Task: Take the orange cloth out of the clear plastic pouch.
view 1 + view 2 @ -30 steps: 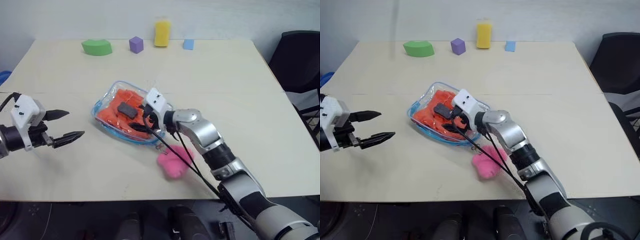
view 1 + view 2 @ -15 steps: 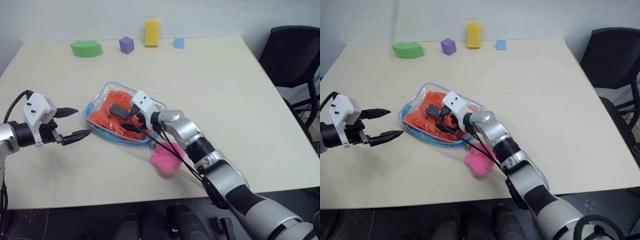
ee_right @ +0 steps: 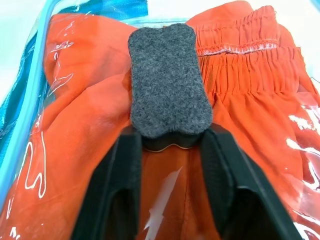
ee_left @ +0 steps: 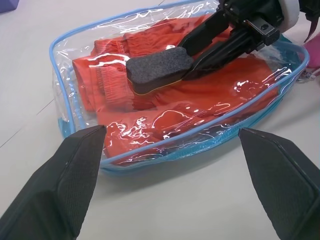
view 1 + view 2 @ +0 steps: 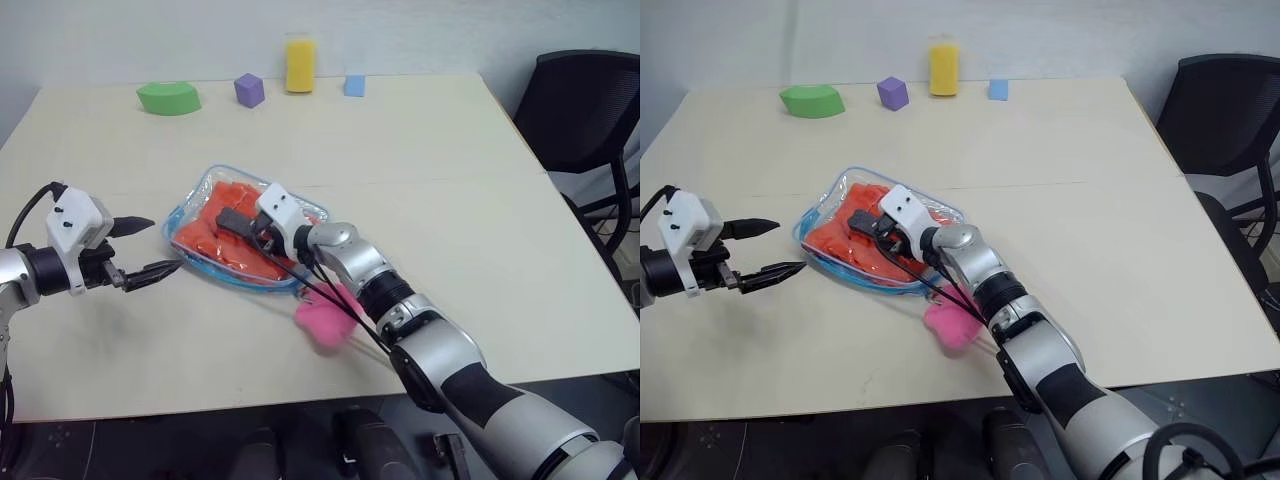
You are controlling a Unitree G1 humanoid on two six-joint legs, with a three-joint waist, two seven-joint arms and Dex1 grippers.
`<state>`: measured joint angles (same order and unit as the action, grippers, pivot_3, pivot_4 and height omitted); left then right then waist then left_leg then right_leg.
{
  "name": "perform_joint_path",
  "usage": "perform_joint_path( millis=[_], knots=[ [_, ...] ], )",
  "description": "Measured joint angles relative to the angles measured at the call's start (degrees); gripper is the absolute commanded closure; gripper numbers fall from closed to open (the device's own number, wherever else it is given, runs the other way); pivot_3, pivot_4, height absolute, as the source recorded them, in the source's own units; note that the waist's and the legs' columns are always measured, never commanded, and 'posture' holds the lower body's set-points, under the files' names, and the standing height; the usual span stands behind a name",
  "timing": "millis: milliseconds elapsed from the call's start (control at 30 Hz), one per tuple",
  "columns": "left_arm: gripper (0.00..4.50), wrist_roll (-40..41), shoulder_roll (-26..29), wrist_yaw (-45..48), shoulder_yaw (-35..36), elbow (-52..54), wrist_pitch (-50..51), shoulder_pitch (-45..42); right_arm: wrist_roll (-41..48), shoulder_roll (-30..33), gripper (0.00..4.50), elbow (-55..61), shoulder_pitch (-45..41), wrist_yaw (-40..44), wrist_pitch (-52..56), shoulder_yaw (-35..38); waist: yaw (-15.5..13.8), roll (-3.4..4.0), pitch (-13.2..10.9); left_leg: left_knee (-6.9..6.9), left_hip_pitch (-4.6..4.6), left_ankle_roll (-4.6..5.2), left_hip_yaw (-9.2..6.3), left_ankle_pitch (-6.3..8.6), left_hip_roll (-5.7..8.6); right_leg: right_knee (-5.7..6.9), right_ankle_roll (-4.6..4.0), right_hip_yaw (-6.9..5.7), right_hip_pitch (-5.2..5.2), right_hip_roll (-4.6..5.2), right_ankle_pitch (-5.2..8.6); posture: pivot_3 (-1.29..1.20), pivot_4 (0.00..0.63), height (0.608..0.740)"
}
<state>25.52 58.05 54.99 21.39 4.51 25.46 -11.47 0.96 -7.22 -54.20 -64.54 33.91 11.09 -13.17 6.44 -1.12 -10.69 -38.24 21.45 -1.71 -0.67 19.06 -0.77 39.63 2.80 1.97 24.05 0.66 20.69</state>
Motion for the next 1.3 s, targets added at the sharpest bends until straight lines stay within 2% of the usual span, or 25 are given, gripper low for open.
perform_joint_path(
  millis=[133, 267, 367, 467, 533, 633, 700, 767, 867, 967, 1100, 1200, 1300],
  knots=[
    [0.0, 0.06, -1.25, -0.32, -0.26, 0.87, 0.06, -0.13, 0.04, 2.37, 3.27, 4.76, 1.46, 2.15, 0.97, 0.04, -0.13, 0.0, 0.0, -0.01, 0.04, 0.0, -0.01, 0.0, 0.0, 0.0, 0.0, 0.0, 0.0, 0.01, 0.0, 0.0, 0.15, 0.74],
    [0.0, 1.59, -3.39, -0.62, -1.51, 4.49, 2.06, -0.49, 2.83, 11.01, 3.27, 22.85, 5.3, 7.28, 9.57, 2.09, -1.34, 0.0, 0.0, -0.1, 0.15, 0.04, -0.12, 0.03, 0.06, -0.03, 0.0, 0.01, 0.01, 0.05, 0.0, 0.0, 0.15, 0.74],
    [0.0, 3.83, -5.97, -1.0, -5.14, 9.99, 4.64, -2.43, 8.95, 22.58, 3.27, 42.13, 10.82, 14.3, 21.34, 4.34, -3.06, 0.0, 0.0, -0.18, 0.29, 0.08, -0.29, 0.05, 0.08, -0.09, 0.0, 0.0, 0.01, 0.04, 0.0, 0.0, 0.15, 0.74],
    [0.0, 4.8, -7.97, -0.7, -9.85, 13.67, 5.8, -4.89, 12.01, 36.54, 3.27, 54.08, 16.62, 18.15, 29.18, 9.3, -4.3, 0.0, 0.0, -0.44, 0.48, 0.17, -0.3, 0.11, 0.1, -0.23, 0.0, 0.0, 0.01, 0.02, 0.0, 0.0, 0.15, 0.74],
    [0.0, 4.96, -8.79, -0.38, -11.93, 14.28, 6.16, -6.56, 12.19, 44.13, 3.27, 56.86, 21.84, 18.79, 31.29, 13.35, -4.75, 0.0, 0.0, -0.7, 0.58, 0.31, -0.3, 0.19, 0.08, -0.22, 0.0, 0.01, 0.02, -0.03, 0.0, 0.0, 0.15, 0.74],
    [0.0, 4.96, -9.72, 1.12, -15.07, 14.42, 6.09, -9.22, 12.33, 52.15, 3.27, 57.71, 32.18, 17.76, 33.34, 21.48, -4.9, 0.0, 0.0, -0.83, 0.56, 0.46, -0.27, 0.26, 0.09, -0.21, 0.0, 0.06, 0.01, -0.06, 0.0, 0.0, 0.15, 0.74],
    [0.0, 4.94, -9.73, 1.85, -15.88, 14.1, 6.02, -9.26, 11.85, 53.46, 3.27, 56.68, 34.85, 16.93, 34.17, 24.45, -3.89, 0.03, -0.02, -0.82, 0.42, 0.45, -0.04, 0.26, 0.06, -0.08, 0.0, 0.35, 0.03, -0.19, 0.0, 0.0, 0.15, 0.74],
    [0.0, 4.53, -11.45, 3.68, -19.45, 12.82, 4.87, -13.66, 12.17, 53.76, 3.27, 58.57, 45.64, 13.65, 33.56, 31.71, -4.29, -0.02, 0.02, -0.68, 0.14, 0.45, -0.25, 0.25, -0.03, -0.15, 0.0, 0.28, -0.24, -0.36, 0.0, 0.0, 0.15, 0.74],
    [0.0, 3.12, -11.79, 5.21, -20.93, 9.92, 3.63, -14.79, 11.36, 50.33, 3.27, 56.38, 54.33, 8.7, 33.48, 34.31, -4.91, 0.01, 0.0, -0.69, 0.04, 0.43, -0.14, 0.24, 0.04, -0.16, 0.0, 0.47, -0.35, -0.31, 0.01, 0.0, 0.15, 0.74],
    [0.0, 2.21, -12.77, 6.51, -22.56, 7.96, 2.12, -16.49, 11.86, 49.27, 2.45, 57.16, 55.59, 5.93, 32.78, 35.45, -4.66, 0.07, 0.01, -0.76, -0.24, 0.47, 0.03, 0.27, 0.09, -0.12, 0.02, 0.66, -0.54, -0.29, 0.0, 0.0, 0.15, 0.74],
    [0.0, 1.69, -12.8, 7.66, -22.56, 6.35, 1.24, -17.19, 13.11, 49.45, 1.06, 56.85, 55.78, 4.58, 33.31, 37.12, -4.79, 0.07, 0.01, -0.75, -0.24, 0.47, 0.02, 0.26, 0.08, -0.12, 0.02, 0.66, -0.52, -0.3, 0.0, 0.0, 0.15, 0.74],
    [0.0, 1.19, -12.88, 8.13, -22.56, 5.67, 0.81, -17.32, 14.39, 52.79, 0.01, 56.83, 55.26, 6.44, 33.46, 37.15, -4.81, 0.08, 0.0, -0.75, -0.21, 0.48, 0.05, 0.27, 0.08, -0.13, 0.02, 0.67, -0.5, -0.29, 0.0, 0.0, 0.15, 0.74],
    [0.0, 0.65, -12.79, 8.58, -22.52, 4.38, -0.6, -17.5, 16.01, 57.91, 0.01, 57.05, 54.25, 11.47, 31.91, 36.77, -4.84, 0.09, -0.01, -0.74, -0.22, 0.5, 0.04, 0.28, 0.09, -0.15, 0.02, 0.66, -0.5, -0.3, 0.0, 0.0, 0.15, 0.74]
  ],
)
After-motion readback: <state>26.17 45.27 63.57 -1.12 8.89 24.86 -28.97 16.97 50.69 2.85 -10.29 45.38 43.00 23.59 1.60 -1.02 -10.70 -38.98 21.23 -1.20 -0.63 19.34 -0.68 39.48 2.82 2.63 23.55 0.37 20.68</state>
